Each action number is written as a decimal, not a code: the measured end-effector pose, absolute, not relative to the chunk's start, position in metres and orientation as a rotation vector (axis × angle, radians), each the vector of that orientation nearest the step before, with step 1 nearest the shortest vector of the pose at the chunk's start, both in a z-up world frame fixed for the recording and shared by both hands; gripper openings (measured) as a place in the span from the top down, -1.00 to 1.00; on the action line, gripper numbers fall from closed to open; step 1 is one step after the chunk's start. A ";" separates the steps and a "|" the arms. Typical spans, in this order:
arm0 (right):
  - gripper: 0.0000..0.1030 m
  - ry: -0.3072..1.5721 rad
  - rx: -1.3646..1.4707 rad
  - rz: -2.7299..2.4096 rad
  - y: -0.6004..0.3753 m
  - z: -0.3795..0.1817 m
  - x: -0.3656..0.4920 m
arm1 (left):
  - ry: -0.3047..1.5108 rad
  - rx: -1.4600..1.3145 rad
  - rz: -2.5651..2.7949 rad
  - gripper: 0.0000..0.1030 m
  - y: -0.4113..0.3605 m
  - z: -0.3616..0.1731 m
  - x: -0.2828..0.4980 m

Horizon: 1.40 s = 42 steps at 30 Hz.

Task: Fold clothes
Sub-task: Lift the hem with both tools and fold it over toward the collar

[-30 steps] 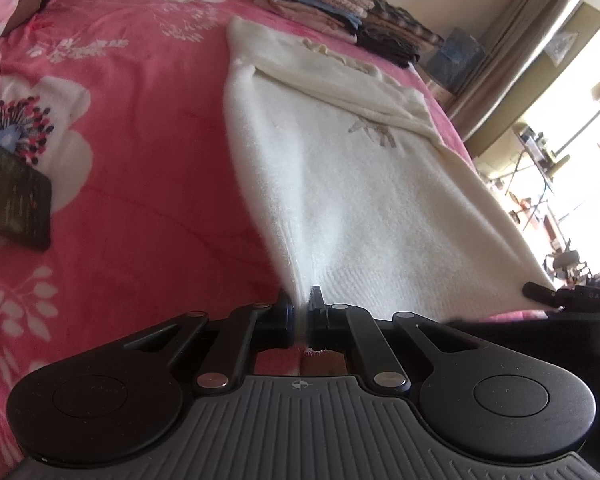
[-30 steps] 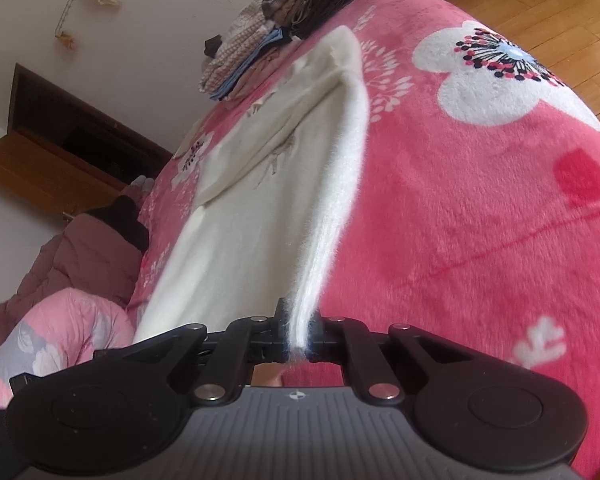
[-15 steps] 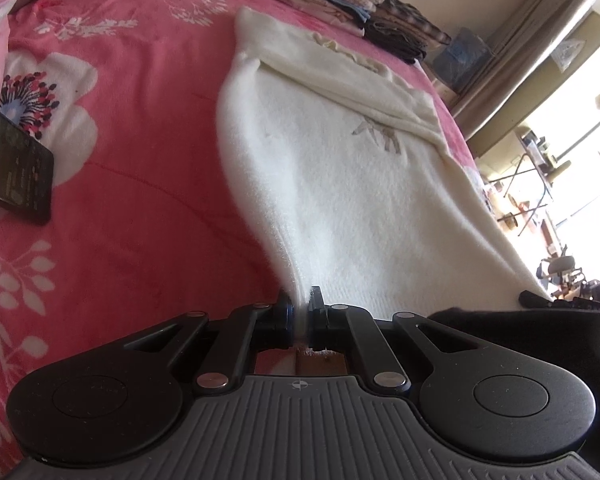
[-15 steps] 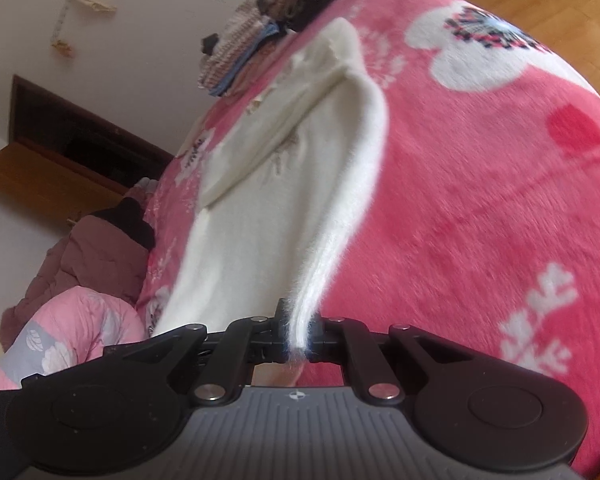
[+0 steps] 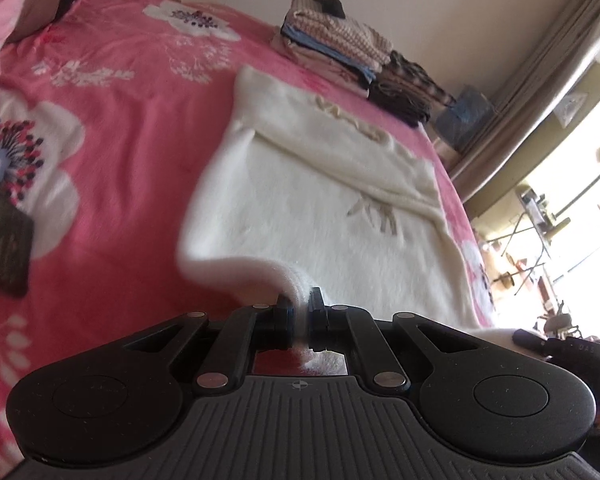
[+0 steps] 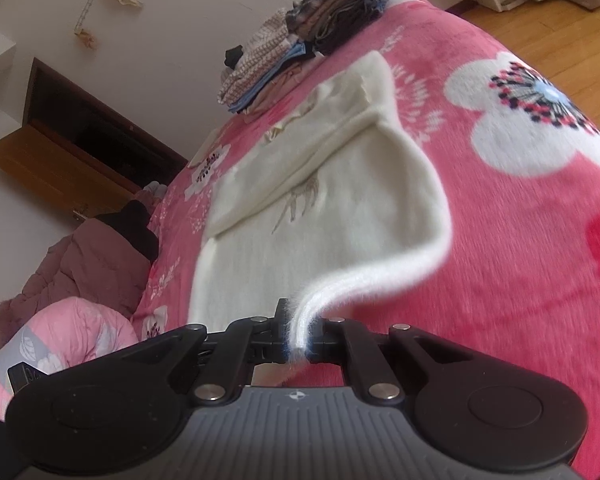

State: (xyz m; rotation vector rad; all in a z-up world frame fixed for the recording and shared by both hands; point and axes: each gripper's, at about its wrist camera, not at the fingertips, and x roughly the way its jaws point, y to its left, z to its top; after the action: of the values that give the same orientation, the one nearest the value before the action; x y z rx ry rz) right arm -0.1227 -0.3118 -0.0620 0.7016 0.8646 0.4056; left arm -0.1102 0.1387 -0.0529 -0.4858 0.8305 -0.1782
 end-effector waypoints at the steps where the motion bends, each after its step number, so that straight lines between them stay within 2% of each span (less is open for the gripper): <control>1: 0.86 0.860 0.700 0.409 -0.312 -0.062 -0.117 | 0.824 -0.486 -0.177 0.91 0.137 -0.053 -0.105; 24: 0.86 0.788 0.709 0.460 -0.322 -0.075 0.049 | 0.755 -0.438 -0.155 0.91 0.129 -0.041 0.046; 42: 0.86 0.673 0.603 0.436 -0.315 -0.045 0.183 | 0.625 -0.432 -0.150 0.91 0.135 -0.039 0.186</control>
State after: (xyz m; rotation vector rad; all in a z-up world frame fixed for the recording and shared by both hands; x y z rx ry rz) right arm 0.1826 -0.3155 -0.0446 0.6026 0.6733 0.4363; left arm 0.1863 0.1345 -0.0389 -0.4316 0.6253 -0.1499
